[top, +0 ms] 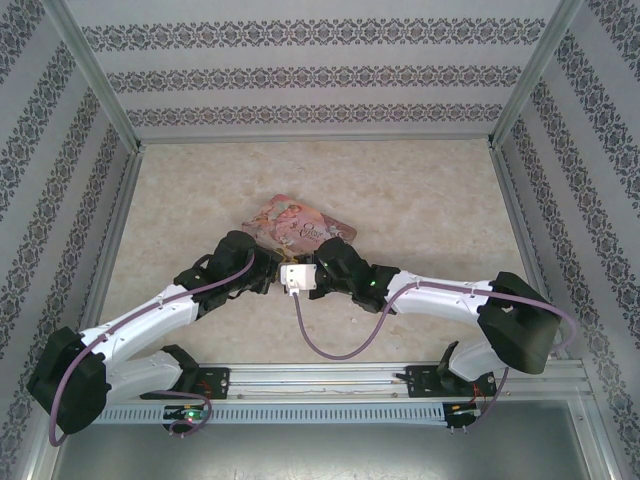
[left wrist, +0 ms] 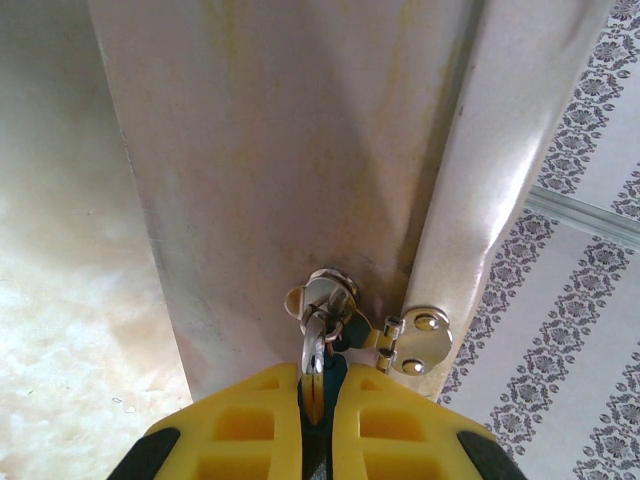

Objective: Unlock the padlock with the key

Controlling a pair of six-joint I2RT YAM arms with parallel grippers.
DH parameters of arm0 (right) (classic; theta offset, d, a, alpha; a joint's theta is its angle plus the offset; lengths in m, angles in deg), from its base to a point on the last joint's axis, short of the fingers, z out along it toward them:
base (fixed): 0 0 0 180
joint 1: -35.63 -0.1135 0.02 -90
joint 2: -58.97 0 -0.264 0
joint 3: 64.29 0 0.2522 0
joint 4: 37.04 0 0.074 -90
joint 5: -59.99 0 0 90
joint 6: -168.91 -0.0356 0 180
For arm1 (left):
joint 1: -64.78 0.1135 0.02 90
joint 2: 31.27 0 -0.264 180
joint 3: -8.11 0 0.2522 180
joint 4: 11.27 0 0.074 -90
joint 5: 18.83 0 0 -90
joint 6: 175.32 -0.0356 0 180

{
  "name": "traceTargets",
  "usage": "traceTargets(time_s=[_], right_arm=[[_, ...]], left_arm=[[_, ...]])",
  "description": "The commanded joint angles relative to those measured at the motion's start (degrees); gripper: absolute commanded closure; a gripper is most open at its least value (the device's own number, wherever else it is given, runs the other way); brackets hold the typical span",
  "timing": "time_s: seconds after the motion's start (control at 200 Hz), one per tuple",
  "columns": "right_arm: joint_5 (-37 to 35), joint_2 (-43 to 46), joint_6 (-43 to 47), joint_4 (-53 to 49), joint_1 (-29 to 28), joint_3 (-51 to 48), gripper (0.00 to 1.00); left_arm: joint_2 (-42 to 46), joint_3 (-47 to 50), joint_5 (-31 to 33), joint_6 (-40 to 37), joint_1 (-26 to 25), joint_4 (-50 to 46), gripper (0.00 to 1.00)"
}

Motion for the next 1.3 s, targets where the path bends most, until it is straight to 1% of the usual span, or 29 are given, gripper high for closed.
traceTargets(time_s=[0.0,0.235,0.425,0.67,0.829,0.939,1.189,1.294], right_arm=[[0.77,-0.75,-0.99,1.23,-0.83,1.52,0.82],[0.68,-0.94,-3.42,1.95,-0.92,1.61,0.89],[0.42,-0.86,-5.82,2.55,-0.92,1.52,1.0],[0.42,-0.53,-8.71,3.18,-1.01,1.08,1.0],[0.77,-0.19,-12.31,4.38,-1.01,0.82,1.0],[1.82,0.19,-17.52,5.69,-1.01,0.55,1.0],[2.99,-0.28,-34.16,9.85,-1.01,-0.79,1.0],[2.88,-0.73,-39.96,13.28,-1.05,-2.65,1.0]], left_arm=[[0.18,-0.08,0.15,1.6,-0.72,1.98,1.0],[-0.31,-0.13,-0.54,1.59,-0.71,2.73,1.0],[-0.32,-0.08,-0.64,1.52,-0.77,2.89,1.0],[-0.26,-0.08,-0.84,1.35,-0.76,3.1,1.0],[-0.43,0.01,-1.09,1.34,-0.7,3.41,1.0],[-0.55,0.1,-1.32,1.34,-0.71,3.6,1.0],[-1.07,0.17,-1.87,0.91,-0.86,3.82,1.0],[-1.32,0.57,-1.72,0.82,-1.3,4.42,1.0]])
